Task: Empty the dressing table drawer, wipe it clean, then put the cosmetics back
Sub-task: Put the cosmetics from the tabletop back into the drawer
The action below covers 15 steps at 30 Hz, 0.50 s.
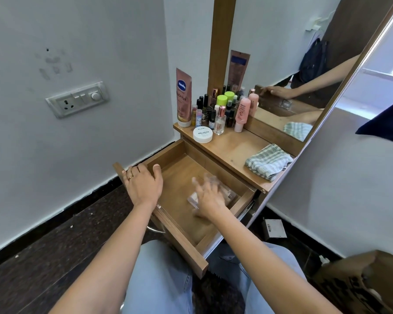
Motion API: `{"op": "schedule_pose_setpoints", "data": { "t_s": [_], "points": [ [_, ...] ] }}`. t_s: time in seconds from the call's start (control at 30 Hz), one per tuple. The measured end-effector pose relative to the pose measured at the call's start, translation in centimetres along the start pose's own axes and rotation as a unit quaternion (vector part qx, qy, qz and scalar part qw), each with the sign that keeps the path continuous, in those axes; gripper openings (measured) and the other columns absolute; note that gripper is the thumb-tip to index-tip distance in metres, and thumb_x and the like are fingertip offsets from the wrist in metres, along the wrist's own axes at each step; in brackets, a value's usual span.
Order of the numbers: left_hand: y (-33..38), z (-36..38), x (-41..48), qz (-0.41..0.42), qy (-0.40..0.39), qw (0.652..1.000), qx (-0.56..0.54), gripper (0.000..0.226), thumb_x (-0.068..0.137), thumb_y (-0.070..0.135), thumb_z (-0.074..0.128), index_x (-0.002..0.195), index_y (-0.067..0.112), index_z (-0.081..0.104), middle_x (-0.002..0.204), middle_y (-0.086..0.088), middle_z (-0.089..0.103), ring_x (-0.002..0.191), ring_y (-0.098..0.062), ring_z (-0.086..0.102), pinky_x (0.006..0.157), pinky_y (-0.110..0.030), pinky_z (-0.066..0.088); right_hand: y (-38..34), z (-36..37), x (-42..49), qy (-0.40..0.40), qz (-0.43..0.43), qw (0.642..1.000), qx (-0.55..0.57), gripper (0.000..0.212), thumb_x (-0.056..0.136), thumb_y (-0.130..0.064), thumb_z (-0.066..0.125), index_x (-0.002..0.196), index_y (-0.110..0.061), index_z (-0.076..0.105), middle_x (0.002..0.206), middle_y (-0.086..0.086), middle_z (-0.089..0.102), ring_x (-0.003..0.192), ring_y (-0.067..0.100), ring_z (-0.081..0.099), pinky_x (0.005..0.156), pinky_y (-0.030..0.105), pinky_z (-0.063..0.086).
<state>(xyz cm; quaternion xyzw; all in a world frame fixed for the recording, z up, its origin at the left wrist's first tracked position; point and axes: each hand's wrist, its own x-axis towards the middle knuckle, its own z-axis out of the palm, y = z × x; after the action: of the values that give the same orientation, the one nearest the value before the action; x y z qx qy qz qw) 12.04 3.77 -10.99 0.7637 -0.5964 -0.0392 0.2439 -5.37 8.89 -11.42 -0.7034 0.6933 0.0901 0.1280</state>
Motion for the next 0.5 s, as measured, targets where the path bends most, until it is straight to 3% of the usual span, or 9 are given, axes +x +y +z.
{"op": "schedule_pose_setpoints", "data": {
  "t_s": [0.07, 0.2, 0.5],
  "points": [
    [0.0, 0.0, 0.0, 0.000, -0.001, 1.000, 0.004, 0.060, 0.097, 0.046, 0.030, 0.117, -0.002, 0.059, 0.131, -0.025, 0.055, 0.134, -0.036, 0.038, 0.118, -0.046, 0.016, -0.4, 0.2, 0.4, -0.023, -0.056, 0.998, 0.001, 0.080, 0.094, -0.034, 0.053, 0.153, -0.026, -0.001, 0.159, 0.010, -0.013, 0.144, 0.041, -0.010, 0.114, 0.058, 0.011],
    [0.1, -0.1, 0.0, 0.004, -0.002, 1.000, 0.002, 0.059, 0.097, 0.046, 0.031, 0.119, -0.002, 0.059, 0.133, -0.025, 0.054, 0.135, -0.035, 0.037, 0.118, -0.046, 0.015, -0.8, 1.0, 0.7, -0.034, -0.012, 0.999, -0.004, 0.054, 0.098, -0.027, 0.046, 0.147, -0.017, 0.027, 0.160, 0.007, 0.005, 0.143, 0.045, -0.004, 0.112, 0.059, 0.018],
    [0.1, -0.2, -0.1, 0.005, -0.001, 1.000, -0.004, 0.059, 0.098, 0.045, 0.032, 0.119, -0.003, 0.059, 0.132, -0.025, 0.055, 0.135, -0.035, 0.038, 0.119, -0.046, 0.015, 0.1, 1.1, 0.2, -0.048, 0.069, 0.996, 0.002, 0.062, 0.095, -0.019, 0.049, 0.147, -0.009, 0.016, 0.159, 0.006, 0.005, 0.143, 0.045, 0.001, 0.109, 0.060, 0.024]
  ]
}}
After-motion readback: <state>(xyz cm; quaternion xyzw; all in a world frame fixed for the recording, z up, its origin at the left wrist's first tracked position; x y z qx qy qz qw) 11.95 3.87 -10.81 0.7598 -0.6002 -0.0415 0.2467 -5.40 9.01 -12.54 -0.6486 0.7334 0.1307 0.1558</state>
